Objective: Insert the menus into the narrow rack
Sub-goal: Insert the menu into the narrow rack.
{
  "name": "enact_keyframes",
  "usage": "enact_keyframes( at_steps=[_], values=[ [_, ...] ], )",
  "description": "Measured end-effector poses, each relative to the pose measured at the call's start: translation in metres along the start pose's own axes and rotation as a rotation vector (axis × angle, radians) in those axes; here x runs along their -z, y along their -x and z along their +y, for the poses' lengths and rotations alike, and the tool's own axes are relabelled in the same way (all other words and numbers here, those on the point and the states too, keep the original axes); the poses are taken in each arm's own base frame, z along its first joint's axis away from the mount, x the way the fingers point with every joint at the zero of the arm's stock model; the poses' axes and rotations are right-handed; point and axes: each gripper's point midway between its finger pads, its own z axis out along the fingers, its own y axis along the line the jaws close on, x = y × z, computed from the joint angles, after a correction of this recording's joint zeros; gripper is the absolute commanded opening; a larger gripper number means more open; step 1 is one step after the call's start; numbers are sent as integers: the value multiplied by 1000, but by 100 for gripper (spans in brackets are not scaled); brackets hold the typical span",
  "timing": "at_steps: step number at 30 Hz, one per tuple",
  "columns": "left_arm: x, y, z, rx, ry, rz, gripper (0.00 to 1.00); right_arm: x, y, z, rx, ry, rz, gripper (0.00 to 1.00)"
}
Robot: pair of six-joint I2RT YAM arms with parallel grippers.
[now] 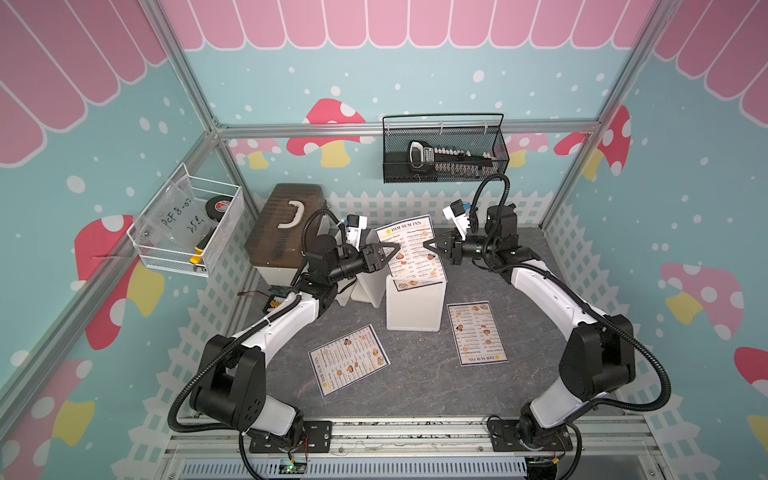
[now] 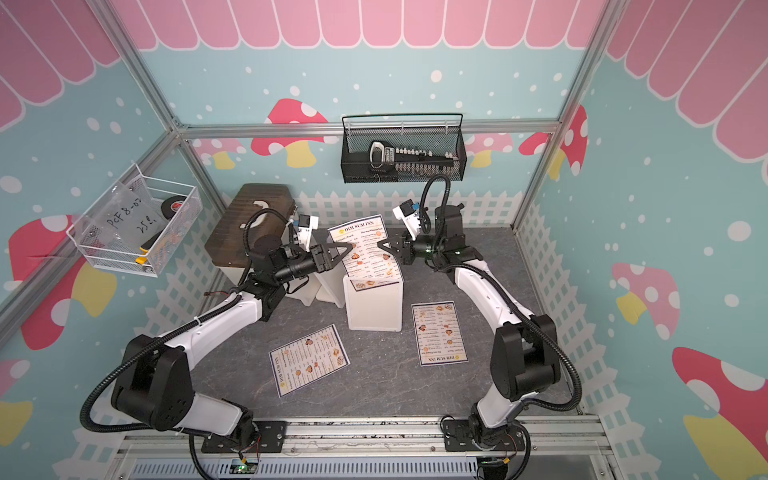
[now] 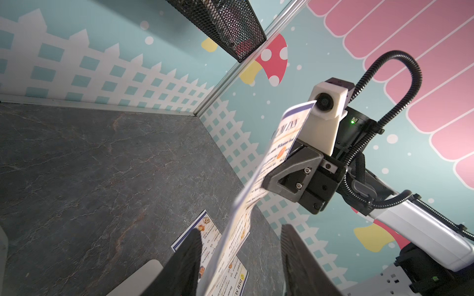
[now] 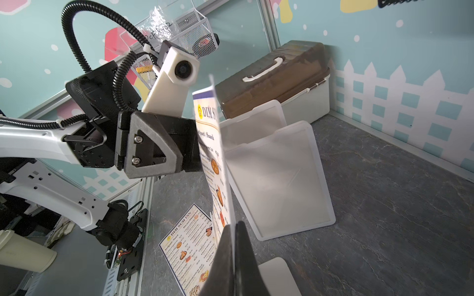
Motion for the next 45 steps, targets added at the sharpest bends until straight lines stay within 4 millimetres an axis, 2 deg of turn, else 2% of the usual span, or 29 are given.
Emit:
enact_keyframes(
  at_steps=[45],
  values=[
    [0, 1, 0, 12, -1, -2, 50, 5, 4, 4, -27, -13, -82, 0]
  ],
)
